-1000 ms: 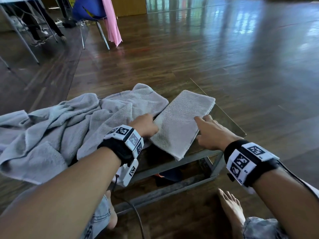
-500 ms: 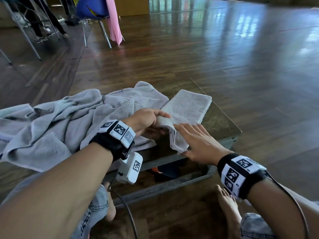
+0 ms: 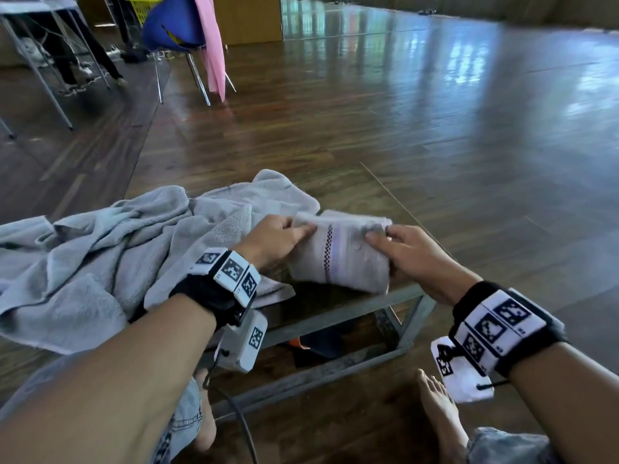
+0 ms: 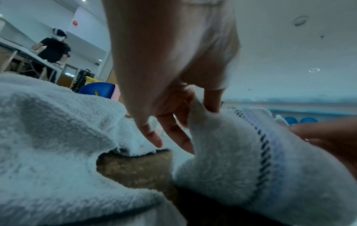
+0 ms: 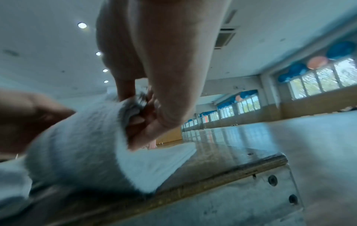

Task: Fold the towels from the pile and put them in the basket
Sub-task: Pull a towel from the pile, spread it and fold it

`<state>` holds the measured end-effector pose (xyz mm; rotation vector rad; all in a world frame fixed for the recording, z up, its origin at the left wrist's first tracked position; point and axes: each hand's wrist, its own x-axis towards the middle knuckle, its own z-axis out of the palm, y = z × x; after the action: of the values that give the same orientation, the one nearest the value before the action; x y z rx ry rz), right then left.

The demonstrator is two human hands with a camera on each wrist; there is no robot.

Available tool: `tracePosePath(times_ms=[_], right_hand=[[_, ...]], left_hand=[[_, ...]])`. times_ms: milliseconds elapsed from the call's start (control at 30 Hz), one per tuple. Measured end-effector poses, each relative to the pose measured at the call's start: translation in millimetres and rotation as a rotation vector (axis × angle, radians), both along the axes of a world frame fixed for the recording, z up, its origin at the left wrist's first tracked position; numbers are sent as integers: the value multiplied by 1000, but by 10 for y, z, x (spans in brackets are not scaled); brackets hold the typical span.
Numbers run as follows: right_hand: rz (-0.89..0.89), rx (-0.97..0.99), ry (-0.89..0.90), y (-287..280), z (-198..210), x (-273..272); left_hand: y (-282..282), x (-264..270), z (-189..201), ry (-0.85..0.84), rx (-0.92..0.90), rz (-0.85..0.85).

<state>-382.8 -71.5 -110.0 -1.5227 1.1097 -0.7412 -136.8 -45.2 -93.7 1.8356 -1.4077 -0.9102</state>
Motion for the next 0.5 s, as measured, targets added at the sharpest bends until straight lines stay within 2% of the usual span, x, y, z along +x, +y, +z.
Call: tracePosePath(times_ms=[100, 200, 300, 400, 500], right_hand=[[48, 203, 59, -30, -9, -25], [-49, 256, 50, -53, -59, 16], [-208, 192, 83, -98, -69, 74], [-263, 108, 230, -138, -76, 103], [-180, 76, 439, -140, -102, 116]], left_hand=[[17, -56, -59, -121, 167, -54], [29, -70, -113, -15, 255, -119], [12, -87, -110, 91, 216, -90], [-9, -127, -148, -75, 201, -101], [-5, -166, -195, -230, 242, -83]])
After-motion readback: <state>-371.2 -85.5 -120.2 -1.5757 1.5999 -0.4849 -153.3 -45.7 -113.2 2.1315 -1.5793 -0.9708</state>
